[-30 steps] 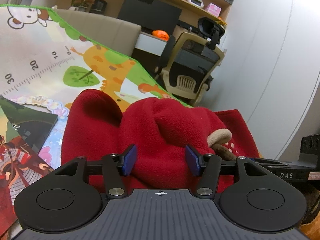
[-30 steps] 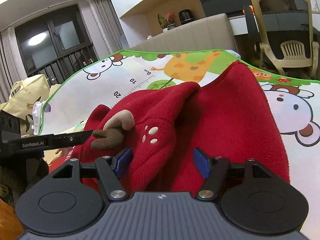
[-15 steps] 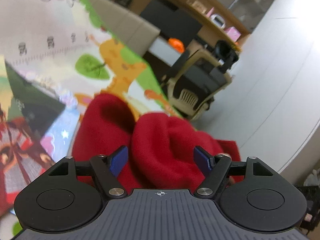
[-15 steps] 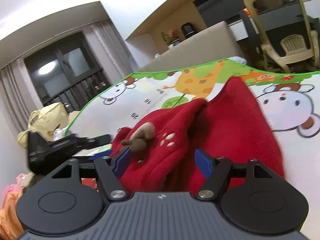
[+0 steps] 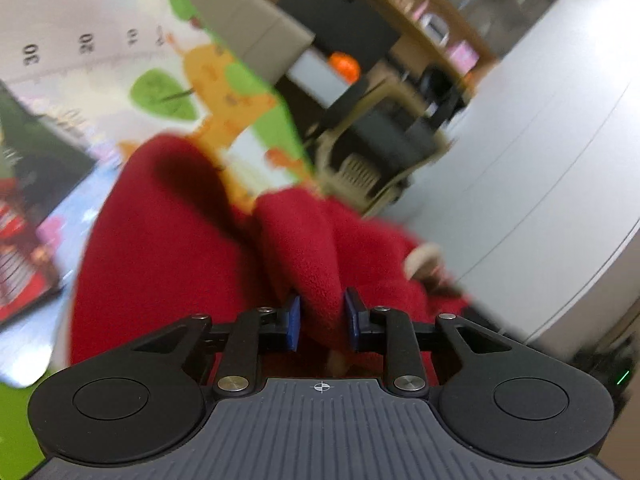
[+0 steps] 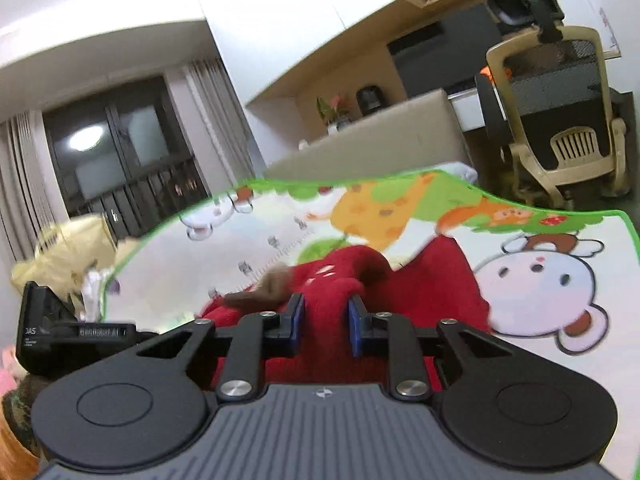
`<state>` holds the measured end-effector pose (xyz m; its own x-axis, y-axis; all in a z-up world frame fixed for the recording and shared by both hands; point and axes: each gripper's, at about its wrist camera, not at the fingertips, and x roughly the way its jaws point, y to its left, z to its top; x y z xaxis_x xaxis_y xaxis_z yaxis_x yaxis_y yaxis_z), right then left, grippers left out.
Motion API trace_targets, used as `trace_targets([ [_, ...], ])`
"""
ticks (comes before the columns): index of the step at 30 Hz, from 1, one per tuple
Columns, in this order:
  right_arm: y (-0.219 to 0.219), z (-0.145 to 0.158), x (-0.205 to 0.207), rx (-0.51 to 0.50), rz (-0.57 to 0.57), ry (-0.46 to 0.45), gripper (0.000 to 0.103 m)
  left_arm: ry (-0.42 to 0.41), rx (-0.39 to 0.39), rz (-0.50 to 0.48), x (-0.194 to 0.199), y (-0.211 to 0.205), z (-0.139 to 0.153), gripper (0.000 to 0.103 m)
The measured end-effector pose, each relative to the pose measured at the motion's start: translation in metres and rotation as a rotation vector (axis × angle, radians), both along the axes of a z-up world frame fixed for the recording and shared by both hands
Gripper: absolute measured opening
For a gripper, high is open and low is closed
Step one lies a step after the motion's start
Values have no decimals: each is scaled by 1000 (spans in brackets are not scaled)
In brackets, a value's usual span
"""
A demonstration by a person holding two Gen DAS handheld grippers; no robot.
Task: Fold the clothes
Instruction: 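Pinch the hoodie side with the right gripper while the left gripper tucks the fold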
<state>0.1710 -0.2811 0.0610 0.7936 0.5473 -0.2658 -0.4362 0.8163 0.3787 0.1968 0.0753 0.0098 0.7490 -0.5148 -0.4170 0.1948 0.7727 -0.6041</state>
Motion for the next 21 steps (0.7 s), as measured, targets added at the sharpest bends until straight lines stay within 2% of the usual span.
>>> trace_targets([
  [1,4,-7,0,-33,13,28,22,13,39,5,-3,-2,-5,27],
  [3,11,-21,0,-100,39,84,23,15,68,20,-5,0,-6,30],
  [5,19,-36,-1,-161,39,114,24,-19,54,26,-7,5,4,37],
  [6,21,-39,-3,-174,36,101,24,-57,49,24,-10,5,12,41],
  [9,27,-33,-4,-206,43,71,28,-157,-9,3,-12,6,36,46],
  [12,35,-32,-1,-244,57,58,38,-208,-89,-40,7,-8,47,59],
  [14,40,-31,1,-269,67,50,48,-154,-69,-17,35,-17,37,61],
  [15,43,-30,2,-281,71,46,54,-84,-43,11,53,-20,24,62],
  [17,48,-30,4,-306,81,38,56,63,-54,59,84,-15,-9,62],
  [18,48,-31,4,-315,85,30,57,66,-87,58,92,-9,-19,63],
  [21,50,-33,6,-317,98,27,66,54,-108,47,92,2,-12,62],
])
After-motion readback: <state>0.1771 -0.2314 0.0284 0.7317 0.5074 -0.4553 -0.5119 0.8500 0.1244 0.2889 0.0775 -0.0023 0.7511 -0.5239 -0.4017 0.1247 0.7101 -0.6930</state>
